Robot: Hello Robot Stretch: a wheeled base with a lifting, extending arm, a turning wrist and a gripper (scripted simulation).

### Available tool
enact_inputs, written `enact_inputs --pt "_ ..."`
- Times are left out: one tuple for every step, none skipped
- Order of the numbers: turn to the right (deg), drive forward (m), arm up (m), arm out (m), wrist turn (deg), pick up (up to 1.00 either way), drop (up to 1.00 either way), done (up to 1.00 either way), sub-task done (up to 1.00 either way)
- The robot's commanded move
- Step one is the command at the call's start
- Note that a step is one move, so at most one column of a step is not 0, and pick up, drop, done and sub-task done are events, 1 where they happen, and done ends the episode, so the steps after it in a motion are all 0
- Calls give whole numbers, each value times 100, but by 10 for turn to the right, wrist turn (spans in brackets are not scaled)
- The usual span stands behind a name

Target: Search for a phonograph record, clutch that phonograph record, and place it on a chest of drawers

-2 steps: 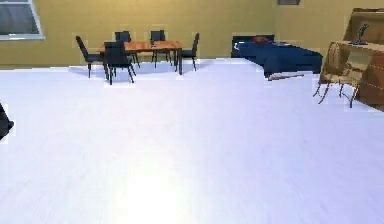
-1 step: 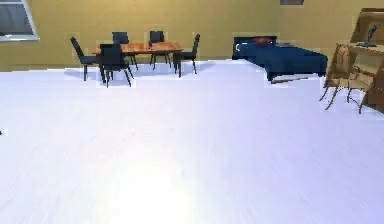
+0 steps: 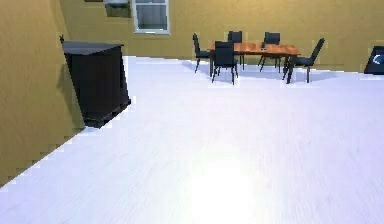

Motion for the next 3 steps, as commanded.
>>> enact_inputs --pt "0 100 0 0 0 0 0 0 0" --pt "0 100 0 0 0 0 0 0 0" --pt "0 100 0 0 0 0 0 0 0"
